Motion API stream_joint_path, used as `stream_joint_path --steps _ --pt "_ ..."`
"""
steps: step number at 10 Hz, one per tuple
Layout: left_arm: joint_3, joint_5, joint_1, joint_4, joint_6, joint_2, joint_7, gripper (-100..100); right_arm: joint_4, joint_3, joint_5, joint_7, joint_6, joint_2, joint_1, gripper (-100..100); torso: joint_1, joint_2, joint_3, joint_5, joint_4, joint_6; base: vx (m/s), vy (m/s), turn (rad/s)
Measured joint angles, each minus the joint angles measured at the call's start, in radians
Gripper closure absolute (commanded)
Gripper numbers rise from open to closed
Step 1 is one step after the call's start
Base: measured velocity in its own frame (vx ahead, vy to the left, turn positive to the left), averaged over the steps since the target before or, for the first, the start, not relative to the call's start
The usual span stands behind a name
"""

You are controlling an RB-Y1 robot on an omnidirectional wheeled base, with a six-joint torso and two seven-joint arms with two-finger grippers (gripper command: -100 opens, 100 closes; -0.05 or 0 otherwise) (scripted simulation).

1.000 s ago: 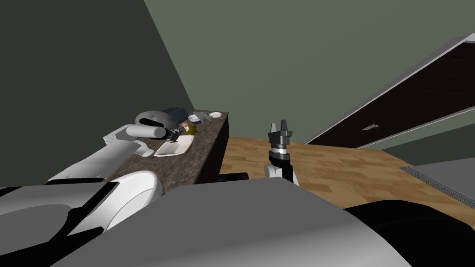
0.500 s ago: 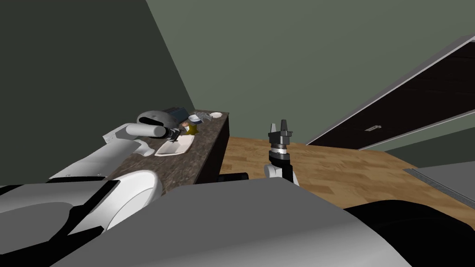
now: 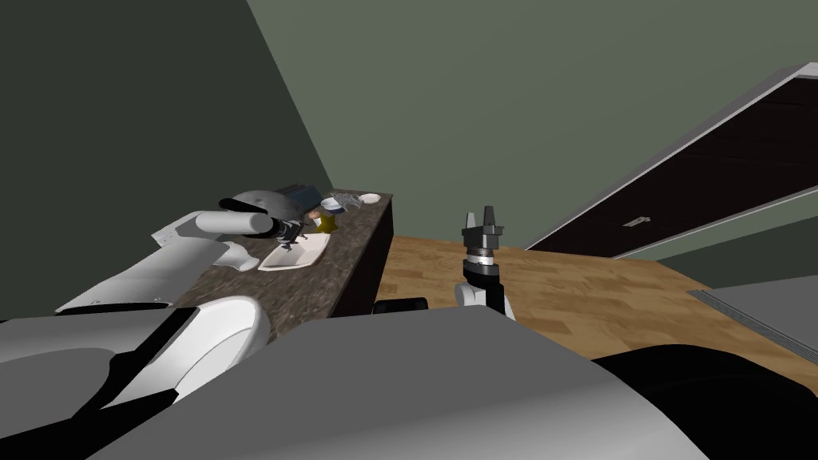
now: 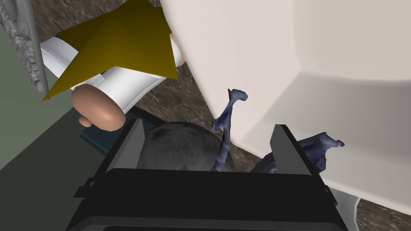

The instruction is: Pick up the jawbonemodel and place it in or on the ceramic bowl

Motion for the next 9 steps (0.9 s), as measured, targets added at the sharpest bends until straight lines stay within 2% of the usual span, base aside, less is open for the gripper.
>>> stream_joint_path --steps 4,6,7,9 --pt "0.051 0.05 0.009 0.054 0.006 0.031 -0.083 -100 0.0 0.0 0.0 0.0 0.0 0.0 0.0 0 0.002 0.0 0.0 0.0 0.0 0.0 0.015 -0.05 -0.007" --pt "0.058 0.066 -0.009 0.104 0.002 0.033 -0.134 -100 0.0 0.0 0.0 0.0 0.0 0.0 0.0 0 0.003 0.001 0.0 0.001 0.0 0.0 0.008 -0.038 -0.012" --pt "0.071 0.084 -0.021 0.141 0.003 0.043 -0.166 -100 0.0 0.0 0.0 0.0 0.0 0.0 0.0 0 0.002 0.001 0.0 0.0 0.0 0.0 0.016 -0.056 -0.004" --pt "0.1 0.118 -0.02 0.181 0.011 0.061 -0.223 -100 0.0 0.0 0.0 0.0 0.0 0.0 0.0 0 0.001 0.0 0.0 -0.001 0.001 -0.001 0.027 -0.079 -0.012"
